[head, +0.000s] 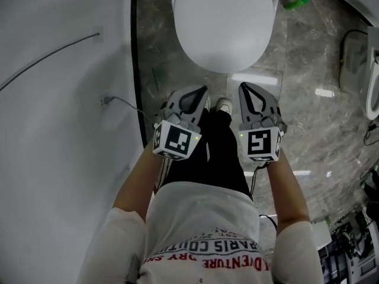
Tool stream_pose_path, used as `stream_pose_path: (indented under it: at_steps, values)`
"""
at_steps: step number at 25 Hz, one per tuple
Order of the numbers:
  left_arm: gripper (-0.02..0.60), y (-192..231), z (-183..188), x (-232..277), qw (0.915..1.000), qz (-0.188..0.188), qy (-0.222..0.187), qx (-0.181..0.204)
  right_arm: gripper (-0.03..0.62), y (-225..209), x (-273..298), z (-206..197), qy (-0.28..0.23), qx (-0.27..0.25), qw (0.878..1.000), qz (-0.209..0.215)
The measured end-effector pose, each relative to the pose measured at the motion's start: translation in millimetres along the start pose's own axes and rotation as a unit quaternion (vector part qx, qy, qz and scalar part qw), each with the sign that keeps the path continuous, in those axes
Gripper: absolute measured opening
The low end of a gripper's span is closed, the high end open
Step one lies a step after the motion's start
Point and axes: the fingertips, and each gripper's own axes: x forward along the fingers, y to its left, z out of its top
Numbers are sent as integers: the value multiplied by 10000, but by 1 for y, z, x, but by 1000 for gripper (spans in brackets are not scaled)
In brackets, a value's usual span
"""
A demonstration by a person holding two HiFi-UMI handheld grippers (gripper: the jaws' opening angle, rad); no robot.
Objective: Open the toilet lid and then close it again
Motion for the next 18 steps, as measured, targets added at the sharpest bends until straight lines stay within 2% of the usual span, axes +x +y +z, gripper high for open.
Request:
stream_pose_path:
  at_steps: [3, 6, 9, 12, 13, 15, 18]
  values:
    - [6, -8, -26, 39, 9972, -164, 81, 730, 14, 7, 30, -33, 161, -495, 9986, 31]
    - [6, -14, -58, 70, 9923, -186, 251, 1197, 15, 23, 60, -68, 372, -1112, 9931, 87]
    - [11, -13, -85, 96, 9890, -67, 352, 1438, 15, 35, 88, -102, 555, -1580, 9857, 189]
    - [72, -13, -119, 119, 9860, -36, 619, 1546, 17, 42, 109, -126, 678, -1981, 9777, 166]
    - [84, -14, -130, 124, 9835, -32, 726, 1655, 25, 45, 115, -132, 716, -2140, 9741, 152]
    - [110, -14, -145, 132, 9769, 29, 857, 1956, 129, 52, 125, -144, 828, -2432, 9662, 205]
    - [126, -10, -151, 142, 9671, 252, 865, 2380, 137, 54, 136, -154, 917, -2846, 9541, 152]
